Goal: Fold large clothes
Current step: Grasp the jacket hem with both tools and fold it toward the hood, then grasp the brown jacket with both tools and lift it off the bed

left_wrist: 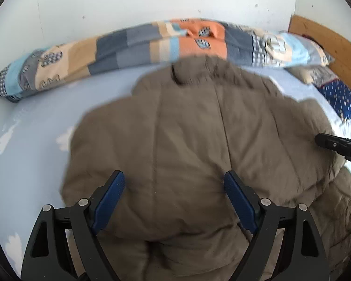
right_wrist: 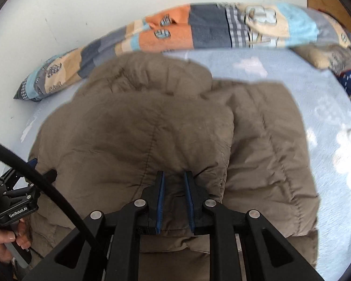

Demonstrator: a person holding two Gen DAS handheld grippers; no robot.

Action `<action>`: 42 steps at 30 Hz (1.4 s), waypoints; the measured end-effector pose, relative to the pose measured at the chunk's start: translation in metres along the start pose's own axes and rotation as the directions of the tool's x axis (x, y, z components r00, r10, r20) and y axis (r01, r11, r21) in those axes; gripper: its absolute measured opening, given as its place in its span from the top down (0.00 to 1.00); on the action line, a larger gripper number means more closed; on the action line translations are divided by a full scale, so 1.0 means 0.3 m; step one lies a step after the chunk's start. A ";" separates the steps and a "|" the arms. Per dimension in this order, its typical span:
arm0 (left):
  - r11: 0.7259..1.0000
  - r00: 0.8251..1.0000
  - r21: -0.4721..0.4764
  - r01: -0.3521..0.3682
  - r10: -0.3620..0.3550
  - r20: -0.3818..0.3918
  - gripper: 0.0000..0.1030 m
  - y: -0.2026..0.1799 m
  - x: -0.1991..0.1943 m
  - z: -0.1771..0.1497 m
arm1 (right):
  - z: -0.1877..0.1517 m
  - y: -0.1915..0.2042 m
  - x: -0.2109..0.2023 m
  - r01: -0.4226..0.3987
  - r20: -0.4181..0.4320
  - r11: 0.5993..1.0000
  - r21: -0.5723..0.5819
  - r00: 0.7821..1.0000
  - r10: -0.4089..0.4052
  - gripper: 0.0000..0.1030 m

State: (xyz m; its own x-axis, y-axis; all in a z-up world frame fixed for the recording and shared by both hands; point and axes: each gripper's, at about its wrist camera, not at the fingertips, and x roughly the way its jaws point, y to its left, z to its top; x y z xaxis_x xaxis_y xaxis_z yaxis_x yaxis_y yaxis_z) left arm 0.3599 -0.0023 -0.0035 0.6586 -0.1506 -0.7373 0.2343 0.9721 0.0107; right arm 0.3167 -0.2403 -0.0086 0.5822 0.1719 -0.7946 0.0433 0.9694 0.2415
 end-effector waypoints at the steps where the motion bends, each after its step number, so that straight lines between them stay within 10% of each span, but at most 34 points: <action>1: 1.000 1.000 -0.025 -0.001 0.001 0.015 0.16 0.023 -0.016 0.014 | 0.014 0.004 -0.017 -0.013 0.027 1.000 -0.002 1.000 0.013 0.83; 17: 0.977 0.996 -0.205 -0.062 0.047 -0.073 0.16 0.172 0.071 -0.044 | -0.013 -0.071 0.036 0.005 -0.023 0.998 0.066 1.000 -0.003 0.82; 30: 0.997 0.981 -0.078 -0.025 0.039 0.191 0.16 0.152 -0.474 -0.001 | 0.003 -0.020 -0.299 -0.097 0.128 0.995 0.038 0.988 0.091 0.78; 37: 0.996 0.968 -0.085 -0.039 0.059 0.243 0.16 0.144 -0.772 -0.258 | -0.125 -0.030 -0.535 -0.113 0.214 0.994 0.004 0.971 0.109 0.69; 42: 0.987 0.991 -0.159 -0.005 0.027 0.133 0.16 0.223 -0.861 -0.470 | -0.276 -0.029 -0.663 -0.127 0.225 0.992 0.007 0.967 0.122 0.67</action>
State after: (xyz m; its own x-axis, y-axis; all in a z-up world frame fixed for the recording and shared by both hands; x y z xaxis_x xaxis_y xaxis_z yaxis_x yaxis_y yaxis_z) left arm 0.1047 0.1270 0.0924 0.7541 -0.1474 -0.6401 0.1146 0.9891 -0.0927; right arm 0.1334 -0.2683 0.1014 0.7508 0.2454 -0.6133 -0.0257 0.9386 0.3441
